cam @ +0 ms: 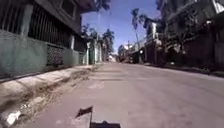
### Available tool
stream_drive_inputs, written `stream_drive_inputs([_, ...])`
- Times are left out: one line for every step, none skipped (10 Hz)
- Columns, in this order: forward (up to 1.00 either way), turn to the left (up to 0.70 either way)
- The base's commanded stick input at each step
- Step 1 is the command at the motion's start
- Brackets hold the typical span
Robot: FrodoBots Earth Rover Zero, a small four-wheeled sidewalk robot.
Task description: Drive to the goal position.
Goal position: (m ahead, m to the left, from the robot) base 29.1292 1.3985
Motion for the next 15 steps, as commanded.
stream_drive_inputs([0.70, -0.03])
stream_drive_inputs([0.70, -0.03])
stream_drive_inputs([0.70, -0.03])
stream_drive_inputs([0.70, -0.03])
stream_drive_inputs([0.70, -0.03])
stream_drive_inputs([0.70, -0.03])
stream_drive_inputs([0.70, -0.12])
stream_drive_inputs([0.70, -0.27])
stream_drive_inputs([0.70, -0.35])
stream_drive_inputs([0.70, -0.35])
stream_drive_inputs([0.70, -0.35])
stream_drive_inputs([0.70, -0.35])
stream_drive_inputs([0.70, -0.26])
stream_drive_inputs([0.70, -0.10])
stream_drive_inputs([0.70, -0.06])
